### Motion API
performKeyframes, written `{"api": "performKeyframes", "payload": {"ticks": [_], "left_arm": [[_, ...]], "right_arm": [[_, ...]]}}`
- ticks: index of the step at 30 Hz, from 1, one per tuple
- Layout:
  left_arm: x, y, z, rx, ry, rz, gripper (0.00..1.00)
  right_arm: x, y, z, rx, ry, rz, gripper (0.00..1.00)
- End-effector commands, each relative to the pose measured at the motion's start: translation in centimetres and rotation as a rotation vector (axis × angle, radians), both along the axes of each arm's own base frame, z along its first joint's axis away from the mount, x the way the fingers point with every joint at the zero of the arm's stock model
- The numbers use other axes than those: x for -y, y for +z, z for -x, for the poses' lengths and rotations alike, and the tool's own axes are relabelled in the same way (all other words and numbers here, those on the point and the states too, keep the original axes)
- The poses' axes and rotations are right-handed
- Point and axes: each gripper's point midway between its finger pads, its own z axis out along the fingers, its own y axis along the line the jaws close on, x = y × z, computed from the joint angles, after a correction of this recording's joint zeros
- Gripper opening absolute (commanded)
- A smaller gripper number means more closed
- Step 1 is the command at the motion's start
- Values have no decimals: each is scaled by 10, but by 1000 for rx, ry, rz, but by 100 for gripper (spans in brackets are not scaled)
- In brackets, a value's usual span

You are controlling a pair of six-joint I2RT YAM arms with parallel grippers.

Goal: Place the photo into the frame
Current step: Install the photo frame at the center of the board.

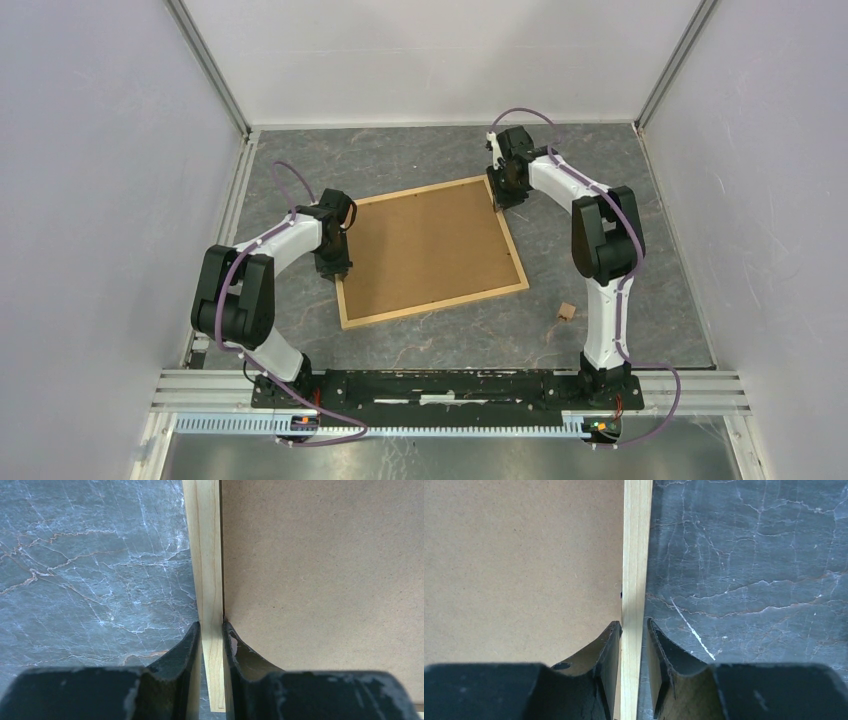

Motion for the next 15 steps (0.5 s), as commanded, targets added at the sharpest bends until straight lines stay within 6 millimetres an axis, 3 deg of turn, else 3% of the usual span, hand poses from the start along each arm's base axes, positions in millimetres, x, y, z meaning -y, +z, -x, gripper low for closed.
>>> {"api": "performKeyframes", "payload": {"ticks": [1,15], "left_arm": [[16,-4,-2,2,-58,55,2],[17,-7,-2,-8,-62,58,2]], "right_arm": [[1,9,-11,31,6,-1,32],[7,-1,-25,36,-24,-17,32]]}}
